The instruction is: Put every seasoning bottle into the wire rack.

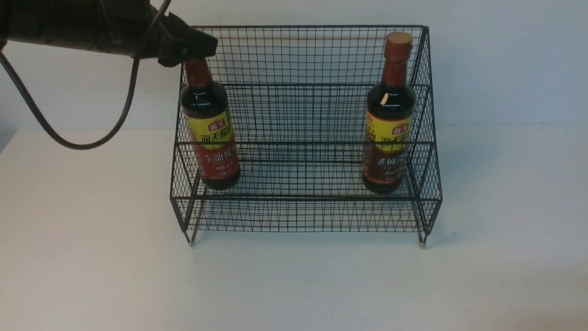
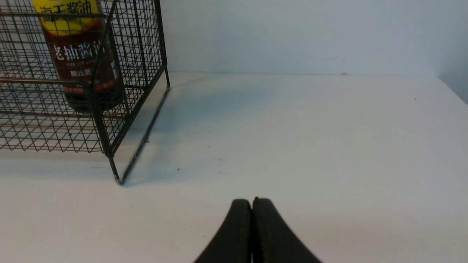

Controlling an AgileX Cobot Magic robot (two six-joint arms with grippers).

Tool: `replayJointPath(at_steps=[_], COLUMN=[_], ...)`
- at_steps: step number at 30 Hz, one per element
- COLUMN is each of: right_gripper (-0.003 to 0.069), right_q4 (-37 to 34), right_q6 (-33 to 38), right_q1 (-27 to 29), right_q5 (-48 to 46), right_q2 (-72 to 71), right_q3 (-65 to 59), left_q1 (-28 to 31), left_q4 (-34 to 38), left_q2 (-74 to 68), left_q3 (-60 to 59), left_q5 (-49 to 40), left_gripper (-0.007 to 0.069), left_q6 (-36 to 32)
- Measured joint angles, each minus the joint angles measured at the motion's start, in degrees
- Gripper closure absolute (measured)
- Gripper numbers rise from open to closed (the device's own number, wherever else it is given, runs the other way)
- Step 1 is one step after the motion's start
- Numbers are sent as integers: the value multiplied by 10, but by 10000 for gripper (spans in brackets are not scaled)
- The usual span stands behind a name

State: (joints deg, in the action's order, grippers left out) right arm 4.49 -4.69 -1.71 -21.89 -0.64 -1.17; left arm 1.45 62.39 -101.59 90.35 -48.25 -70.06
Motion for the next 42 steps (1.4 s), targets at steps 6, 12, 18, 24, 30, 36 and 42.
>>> replayJointPath(at_steps=[6,12,18,24,30,36,42], right_gripper=[673,673,673,673,673,673,673], right_q4=[0,0,0,1,1,1,1], right_q6=[0,0,0,0,0,1,1], right_q1=[0,0,0,0,0,0,0], right_q5=[0,0,0,0,0,0,0], right_q2=[0,0,0,0,0,0,0], right_q3=[0,0,0,0,0,0,0], left_q1=[1,17,44,50,51,52,52], left_q4=[2,2,-4,-85,-189,-210,-194], left_q2=[9,54,151,275,380,471,619], left_q3=[0,0,0,2,4,-53,-206], left_q5=[6,-4,-124,-219,-236,-238,-238], left_gripper=[165,171,276,477,622,629,629], left_q6=[1,6,108,162,241,325,334])
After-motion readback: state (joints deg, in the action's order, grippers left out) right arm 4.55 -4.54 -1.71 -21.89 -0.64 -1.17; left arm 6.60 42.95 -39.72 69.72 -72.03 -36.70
